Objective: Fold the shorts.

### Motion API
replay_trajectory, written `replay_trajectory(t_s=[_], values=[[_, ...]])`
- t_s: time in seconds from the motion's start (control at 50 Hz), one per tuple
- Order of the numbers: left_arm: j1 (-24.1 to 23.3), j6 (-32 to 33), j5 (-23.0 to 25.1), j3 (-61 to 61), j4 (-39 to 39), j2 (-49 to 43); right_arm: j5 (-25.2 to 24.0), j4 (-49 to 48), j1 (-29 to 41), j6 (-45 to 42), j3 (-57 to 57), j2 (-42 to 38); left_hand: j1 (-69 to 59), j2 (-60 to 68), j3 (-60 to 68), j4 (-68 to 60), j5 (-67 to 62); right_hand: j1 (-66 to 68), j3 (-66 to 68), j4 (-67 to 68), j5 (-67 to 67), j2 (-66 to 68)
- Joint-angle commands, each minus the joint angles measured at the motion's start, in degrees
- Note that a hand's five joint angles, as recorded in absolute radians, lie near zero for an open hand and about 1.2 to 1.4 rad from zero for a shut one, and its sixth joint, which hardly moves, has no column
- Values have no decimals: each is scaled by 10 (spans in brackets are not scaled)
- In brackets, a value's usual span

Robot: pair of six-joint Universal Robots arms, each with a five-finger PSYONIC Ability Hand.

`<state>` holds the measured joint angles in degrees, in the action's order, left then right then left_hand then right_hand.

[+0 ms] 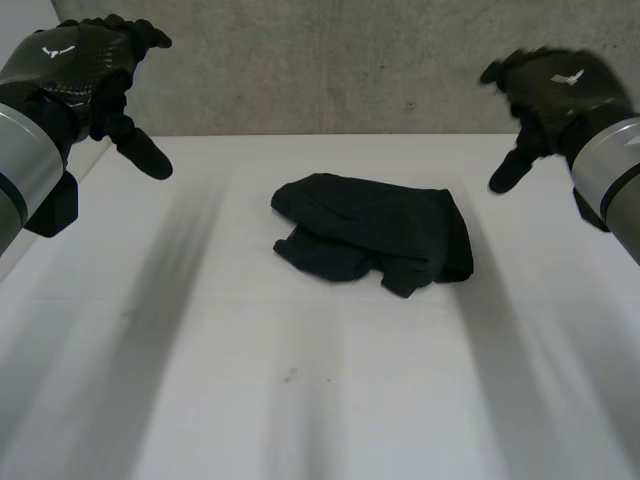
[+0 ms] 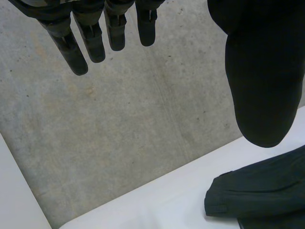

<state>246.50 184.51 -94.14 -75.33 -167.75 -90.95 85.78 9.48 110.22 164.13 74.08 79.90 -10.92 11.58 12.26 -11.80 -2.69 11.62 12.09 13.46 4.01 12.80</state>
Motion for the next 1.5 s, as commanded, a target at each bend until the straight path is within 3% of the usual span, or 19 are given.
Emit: replay_trajectory(t_s=[0.02,0.16,0.26,0.32,0.34,0.4,0.5,0.6,0.86,1.14,1.22,1.28,1.3,1.32,1.34,1.38,1.44,1.5], values=[[-1,1,2,-2,0,-6,-105,136,6,-39,-60,-126,4,-10,-17,13,21,-16,-21,-35,-40,-28],[-1,0,1,-3,-1,-22,-84,-76,9,63,-162,-313,4,-10,-17,13,21,-16,-21,-35,-40,-28],[-1,0,1,-6,-7,-41,-47,-63,21,65,-232,-402,4,-10,-17,13,21,-16,-21,-35,-40,-28],[-1,1,2,-7,-12,-54,-26,-14,44,58,-260,-419,4,-10,-17,13,21,570,565,551,546,558],[-1,1,3,-8,-14,-58,-29,-7,48,59,-259,-414,4,-10,-17,13,21,683,678,664,659,671],[-3,3,8,-16,-38,-80,-35,-9,60,57,-216,-365,4,-10,-17,13,21,684,679,665,660,672],[-15,10,23,-41,-136,-133,-49,-76,65,57,-90,-197,9,-15,-22,18,26,684,679,665,660,672],[-18,20,66,-57,-202,-214,-52,-88,78,57,-12,-123,5,-12,-19,14,23,684,679,665,660,672],[-36,24,94,-34,-220,-328,-66,-96,107,56,88,-33,-1,-5,-12,7,16,684,679,665,660,672],[-71,37,83,-27,-232,-342,-67,-95,114,66,101,-24,-62,55,48,-53,-44,684,679,665,660,672],[-70,38,67,-10,-256,-371,-73,-83,126,66,107,1,-163,156,149,-154,-145,684,679,665,660,672],[-69,38,57,-5,-267,-391,-75,-76,127,71,111,17,-307,300,294,-298,-289,684,679,665,660,672],[-69,38,55,-3,-267,-396,-76,-73,127,75,113,27,-382,376,369,-374,-365,684,679,665,660,672],[-69,38,47,-2,-269,-399,-76,-72,126,78,114,32,-586,580,573,-578,-569,684,679,665,660,672],[-68,38,41,-1,-272,-398,-76,-72,126,80,116,35,-690,683,676,-681,-672,684,679,665,660,672],[-67,38,25,1,-279,-396,-76,-71,126,88,123,46,-691,684,677,-682,-673,684,679,665,660,672],[-57,38,-20,2,-293,-391,-80,-66,127,98,132,52,-691,684,677,-682,-673,334,329,315,310,322],[-24,34,-49,-3,-297,-384,-91,-61,126,102,145,62,-691,684,677,-682,-673,392,387,373,368,380]])
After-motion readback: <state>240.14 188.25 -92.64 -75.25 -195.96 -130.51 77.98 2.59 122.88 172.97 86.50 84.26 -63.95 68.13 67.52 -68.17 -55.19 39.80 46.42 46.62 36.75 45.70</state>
